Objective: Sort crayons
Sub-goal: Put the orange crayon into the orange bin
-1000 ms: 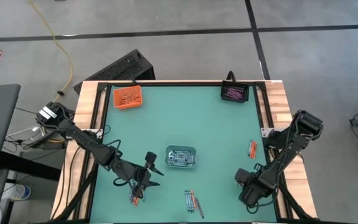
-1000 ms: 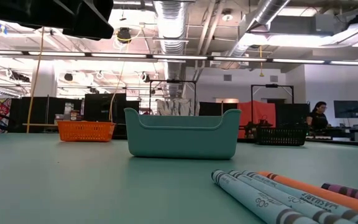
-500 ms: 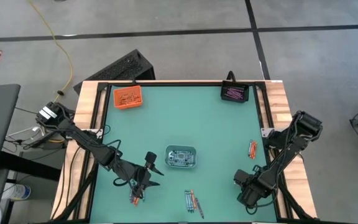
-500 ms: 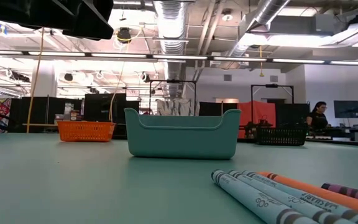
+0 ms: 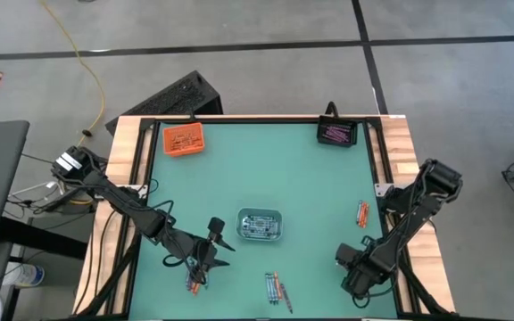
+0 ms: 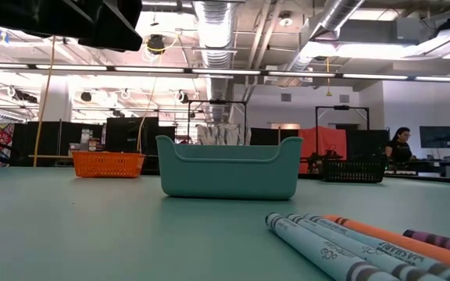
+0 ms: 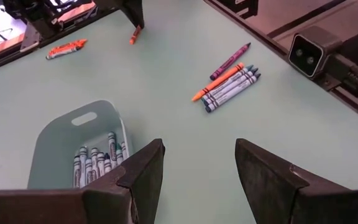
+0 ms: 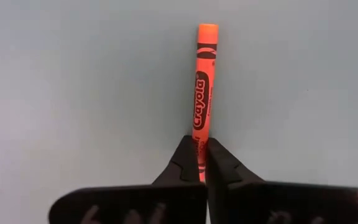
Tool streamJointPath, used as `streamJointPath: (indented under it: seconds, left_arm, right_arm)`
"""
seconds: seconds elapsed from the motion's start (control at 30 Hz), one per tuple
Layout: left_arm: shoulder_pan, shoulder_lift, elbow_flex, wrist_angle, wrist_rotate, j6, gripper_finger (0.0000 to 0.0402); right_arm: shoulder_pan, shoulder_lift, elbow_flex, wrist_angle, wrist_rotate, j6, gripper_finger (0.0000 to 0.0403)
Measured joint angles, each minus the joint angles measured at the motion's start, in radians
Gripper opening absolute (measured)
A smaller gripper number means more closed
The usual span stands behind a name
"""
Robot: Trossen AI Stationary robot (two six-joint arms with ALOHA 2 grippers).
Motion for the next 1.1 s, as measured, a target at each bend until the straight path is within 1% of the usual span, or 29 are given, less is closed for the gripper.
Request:
streamJointPath:
  seconds: [0.1,0.17,0.43,0.67,0.77,0.93,1.1]
  left_arm:
    - [0.000,0.000,0.000,-0.014,-0.018,0.000,0.0188]
    - [0.000,0.000,0.000,-0.025,-0.038,0.000,0.0188]
    - [0.000,0.000,0.000,-0.017,-0.169,0.012,0.0188]
    - [0.000,0.000,0.000,-0.002,-0.201,0.026,0.0188]
    - [0.000,0.000,0.000,0.035,-0.204,0.057,0.0188]
    - [0.000,0.000,0.000,0.126,-0.249,0.142,0.0188]
    - [0.012,0.000,0.000,0.235,-0.243,0.238,0.0188]
  right_arm:
    - [-0.019,0.003,0.033,-0.012,0.105,-0.041,0.0002]
    - [-0.037,0.003,0.062,-0.029,0.149,-0.072,0.0001]
    - [-0.116,0.002,0.172,-0.037,0.295,-0.285,0.0001]
    - [-0.175,0.002,0.265,-0.034,0.383,-0.479,0.0000]
    - [-0.194,0.001,0.300,-0.032,0.429,-0.553,0.0000]
    - [-0.219,0.001,0.360,-0.022,0.488,-0.669,0.0000]
    - [-0.232,0.000,0.414,0.027,0.559,-0.811,0.0000]
